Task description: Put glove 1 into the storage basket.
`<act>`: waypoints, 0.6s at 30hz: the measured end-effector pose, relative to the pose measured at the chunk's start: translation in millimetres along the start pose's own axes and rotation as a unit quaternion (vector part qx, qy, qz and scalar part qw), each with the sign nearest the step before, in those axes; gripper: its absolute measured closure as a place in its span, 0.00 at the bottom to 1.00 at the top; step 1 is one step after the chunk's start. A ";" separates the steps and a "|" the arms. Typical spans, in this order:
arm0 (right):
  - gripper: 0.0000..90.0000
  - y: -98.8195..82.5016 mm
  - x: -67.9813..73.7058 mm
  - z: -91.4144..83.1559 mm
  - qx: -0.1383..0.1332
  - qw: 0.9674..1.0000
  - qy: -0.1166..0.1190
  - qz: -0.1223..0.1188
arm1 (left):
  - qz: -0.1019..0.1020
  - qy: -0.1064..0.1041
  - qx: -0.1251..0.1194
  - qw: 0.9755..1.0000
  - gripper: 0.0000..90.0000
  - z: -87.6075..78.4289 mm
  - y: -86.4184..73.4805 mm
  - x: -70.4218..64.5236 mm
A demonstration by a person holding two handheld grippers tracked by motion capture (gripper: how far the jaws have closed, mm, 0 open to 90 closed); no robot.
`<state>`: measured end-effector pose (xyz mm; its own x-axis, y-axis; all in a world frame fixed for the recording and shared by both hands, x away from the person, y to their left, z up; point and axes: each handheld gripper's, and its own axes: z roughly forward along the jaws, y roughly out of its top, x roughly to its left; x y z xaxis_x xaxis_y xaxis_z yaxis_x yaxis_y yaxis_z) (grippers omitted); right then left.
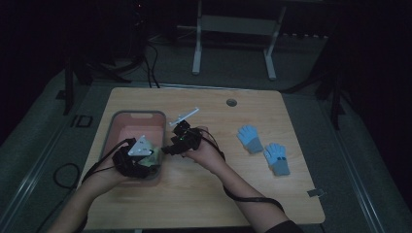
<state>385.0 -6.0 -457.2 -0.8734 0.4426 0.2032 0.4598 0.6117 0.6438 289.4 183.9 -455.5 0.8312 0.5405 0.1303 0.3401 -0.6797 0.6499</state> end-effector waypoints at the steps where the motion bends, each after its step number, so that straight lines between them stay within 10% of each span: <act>1: 0.43 -3.6 -2.1 -2.9 0.001 1.000 -0.003 -0.004 | -0.002 -0.002 -0.004 1.000 0.49 1.0 2.6 -2.3; 10: 0.22 -34.6 -26.9 -31.8 -0.010 1.000 -0.008 0.001 | -0.013 -0.051 -0.027 0.998 0.11 18.0 25.4 -24.0; 18: 0.16 -57.8 -36.2 -48.2 -0.020 1.000 -0.006 -0.011 | -0.017 -0.036 -0.072 0.997 0.03 39.8 41.0 -50.3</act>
<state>382.3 -89.1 -466.2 -0.8812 0.4375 0.1791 0.4331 0.5950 0.6771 279.1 109.1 -465.3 0.8512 0.5217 0.0564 0.3064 -0.5813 0.7538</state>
